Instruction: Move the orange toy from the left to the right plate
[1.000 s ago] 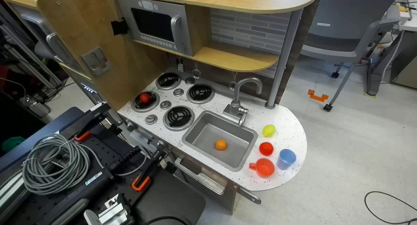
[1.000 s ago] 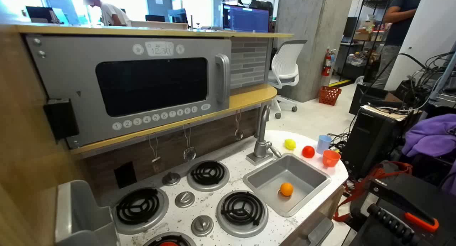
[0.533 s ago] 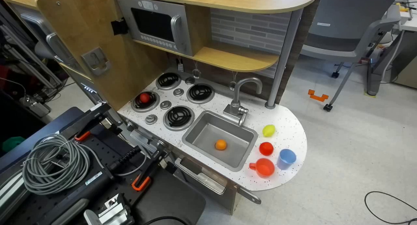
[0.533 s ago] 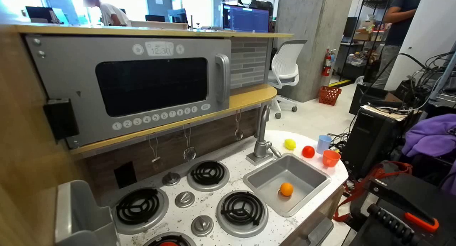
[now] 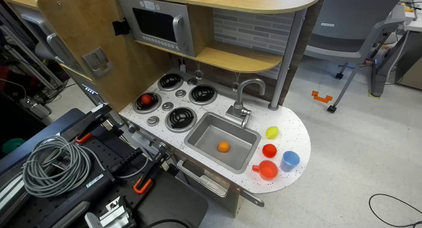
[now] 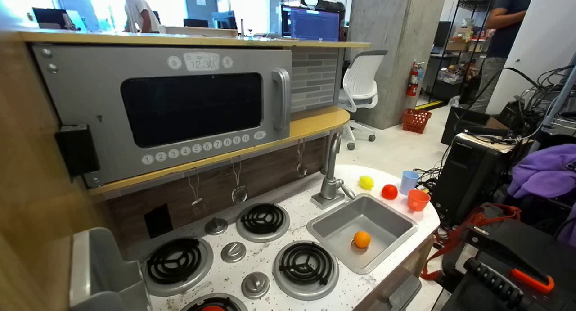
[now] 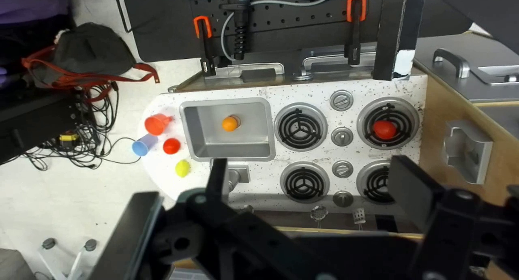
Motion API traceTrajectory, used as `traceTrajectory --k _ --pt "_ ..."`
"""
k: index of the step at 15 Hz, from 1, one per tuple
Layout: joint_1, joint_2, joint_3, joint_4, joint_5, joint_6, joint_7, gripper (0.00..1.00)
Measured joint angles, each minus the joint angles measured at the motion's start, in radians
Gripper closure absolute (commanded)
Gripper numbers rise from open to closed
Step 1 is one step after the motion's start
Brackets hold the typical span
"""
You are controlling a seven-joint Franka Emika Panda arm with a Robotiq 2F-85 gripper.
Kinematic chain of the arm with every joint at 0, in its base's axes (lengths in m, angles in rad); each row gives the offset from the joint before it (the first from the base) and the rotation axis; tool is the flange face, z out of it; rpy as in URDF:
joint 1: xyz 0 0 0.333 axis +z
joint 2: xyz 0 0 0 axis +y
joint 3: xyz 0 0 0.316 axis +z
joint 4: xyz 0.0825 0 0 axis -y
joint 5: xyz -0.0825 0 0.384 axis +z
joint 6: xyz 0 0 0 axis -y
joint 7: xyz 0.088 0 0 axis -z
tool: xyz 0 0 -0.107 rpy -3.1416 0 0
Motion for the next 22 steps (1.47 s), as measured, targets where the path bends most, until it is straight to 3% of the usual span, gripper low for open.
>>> traceTrajectory --k 5,11,15,22 --pt "0.026 0.008 -0.004 -0.032 -0.004 0.141 -0.06 0.0" --pt "0.042 0.281 0.0 -0.172 -0.052 0.603 -0.151 0.0" --pt "0.022 0.49 -0.024 -0.169 -0.172 0.787 -0.211 0.0" --pt "-0.003 0.75 -0.072 -0.092 -0.478 0.942 -0.239 0.0"
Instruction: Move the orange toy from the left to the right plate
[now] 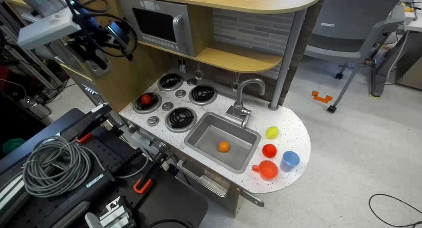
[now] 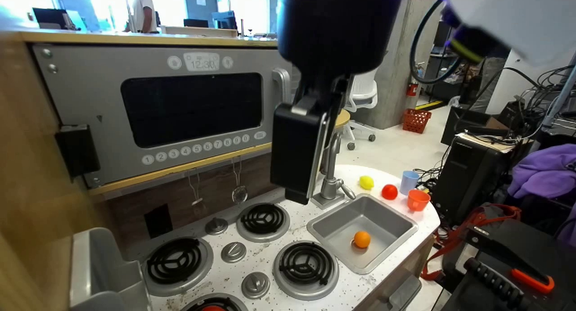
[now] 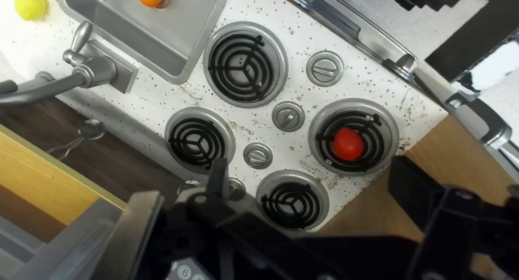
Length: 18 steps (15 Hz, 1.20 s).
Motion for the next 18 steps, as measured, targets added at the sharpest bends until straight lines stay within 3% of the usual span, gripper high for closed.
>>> traceTrajectory --k 5,8,13,18 --pt "0.006 0.187 -0.013 0.132 -0.304 -0.002 0.127 0.0" --pt "0.032 0.312 -0.02 0.217 -0.419 -0.005 0.17 0.0" --pt "0.083 0.51 -0.022 0.334 -0.493 -0.005 0.186 0.0" --pt "0.091 0.655 -0.031 0.433 -0.484 0.003 0.123 0.02"
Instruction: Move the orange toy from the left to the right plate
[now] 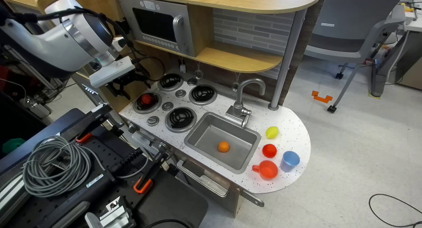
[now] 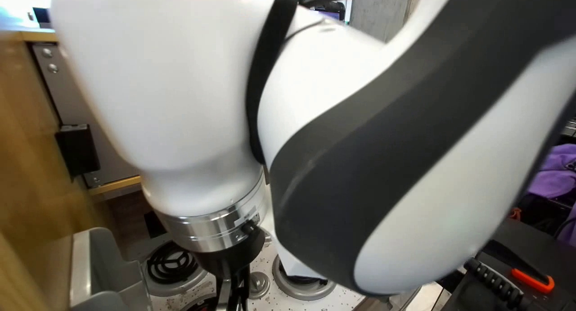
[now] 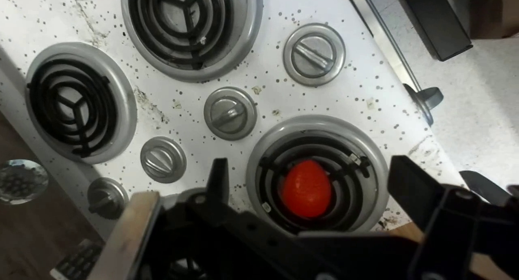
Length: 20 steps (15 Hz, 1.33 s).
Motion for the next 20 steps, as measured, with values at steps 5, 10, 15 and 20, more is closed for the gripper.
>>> traceTrajectory --k 5,10,15,20 --pt "-0.002 0.106 -0.032 0.078 0.135 0.023 -0.183 0.0" --pt "0.001 0.205 -0.02 0.153 0.28 0.023 -0.353 0.0" --pt "0.015 0.26 -0.003 0.224 0.383 0.023 -0.461 0.0" --pt "0.03 0.288 -0.004 0.278 0.446 0.023 -0.511 0.26"
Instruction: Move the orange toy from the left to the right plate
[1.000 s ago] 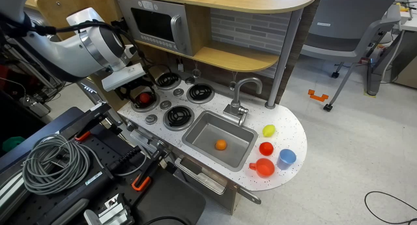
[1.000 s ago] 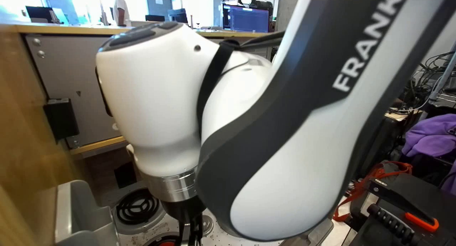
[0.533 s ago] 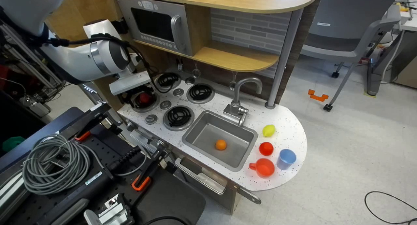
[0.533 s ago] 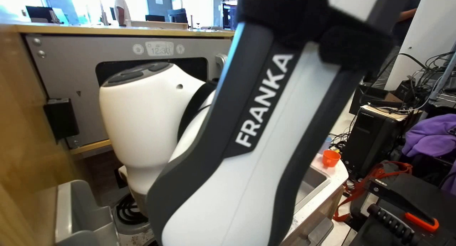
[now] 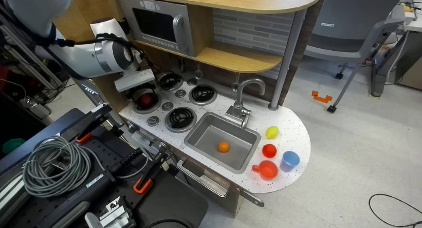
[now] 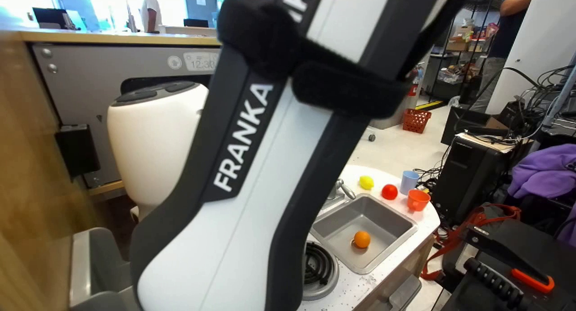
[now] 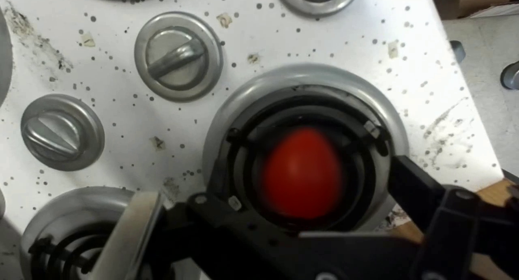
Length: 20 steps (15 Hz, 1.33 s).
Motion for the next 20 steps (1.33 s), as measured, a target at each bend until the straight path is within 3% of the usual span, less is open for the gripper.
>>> traceTrajectory --k 7,14,20 --pt "0.009 0.045 -0.001 0.055 0.062 -0.001 -0.051 0.79" --pt "0.009 0.033 -0.007 0.033 0.078 0.012 -0.052 0.79" --pt "0.011 -0.07 -0.058 -0.151 0.078 0.114 0.017 0.79"
